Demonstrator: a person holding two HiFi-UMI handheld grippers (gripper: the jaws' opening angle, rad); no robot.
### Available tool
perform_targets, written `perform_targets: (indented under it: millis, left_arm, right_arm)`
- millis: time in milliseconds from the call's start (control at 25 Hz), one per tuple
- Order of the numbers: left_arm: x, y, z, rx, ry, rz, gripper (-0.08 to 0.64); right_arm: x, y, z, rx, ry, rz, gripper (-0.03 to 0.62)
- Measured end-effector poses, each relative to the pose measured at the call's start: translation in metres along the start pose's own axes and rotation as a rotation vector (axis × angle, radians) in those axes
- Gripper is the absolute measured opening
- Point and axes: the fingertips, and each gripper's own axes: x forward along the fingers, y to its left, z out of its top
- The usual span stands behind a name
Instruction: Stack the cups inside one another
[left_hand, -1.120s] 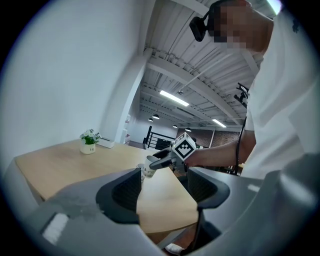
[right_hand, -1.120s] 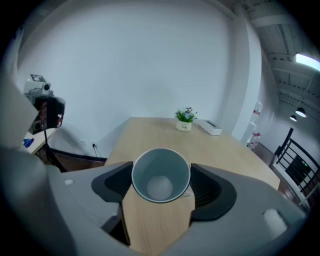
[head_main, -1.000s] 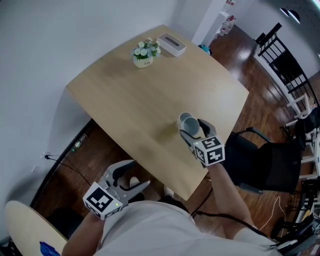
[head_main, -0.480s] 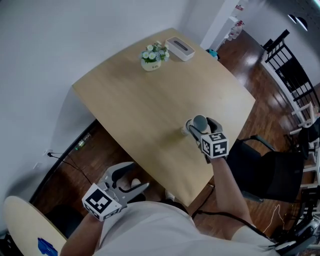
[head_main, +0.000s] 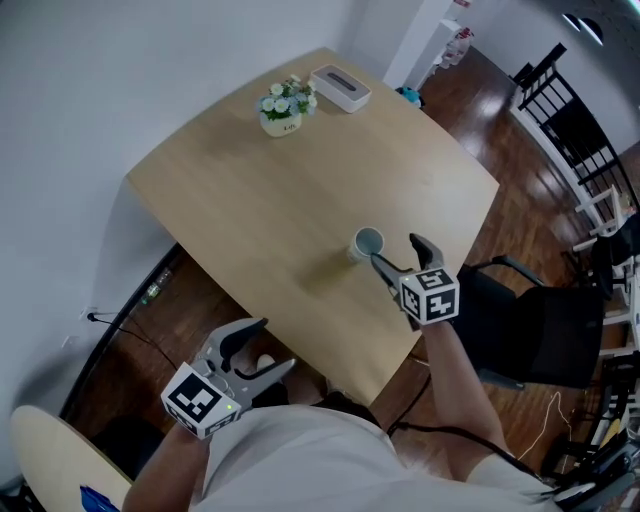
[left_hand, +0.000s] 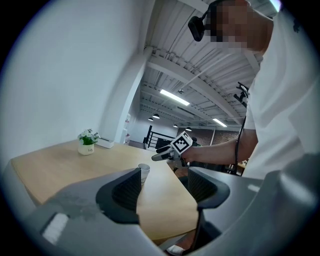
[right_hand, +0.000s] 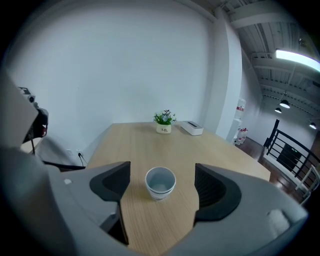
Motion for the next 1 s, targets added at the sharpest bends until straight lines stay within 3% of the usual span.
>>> perform_targets:
  millis: [360, 680, 1000]
  left_arm:
    - [0.025, -0.048, -0.013, 0.004, -0.001, -0.142, 0.308]
    - [0.019, -0.120, -0.028, 0.059, -0.017, -0.032, 0.308]
    - [0.009, -0.229, -0.046, 0.041, -0.064, 0.072, 0.308]
  right_arm:
    - [-0.119, 0.059, -0.032, 0.033, 0.025, 0.075, 0.400]
    - [-0.219, 0.131, -0.088, -0.053, -0.019, 0.244, 0.400]
    - [-0.324, 0.139, -0.151, -0.046, -0.091, 0.274, 0.400]
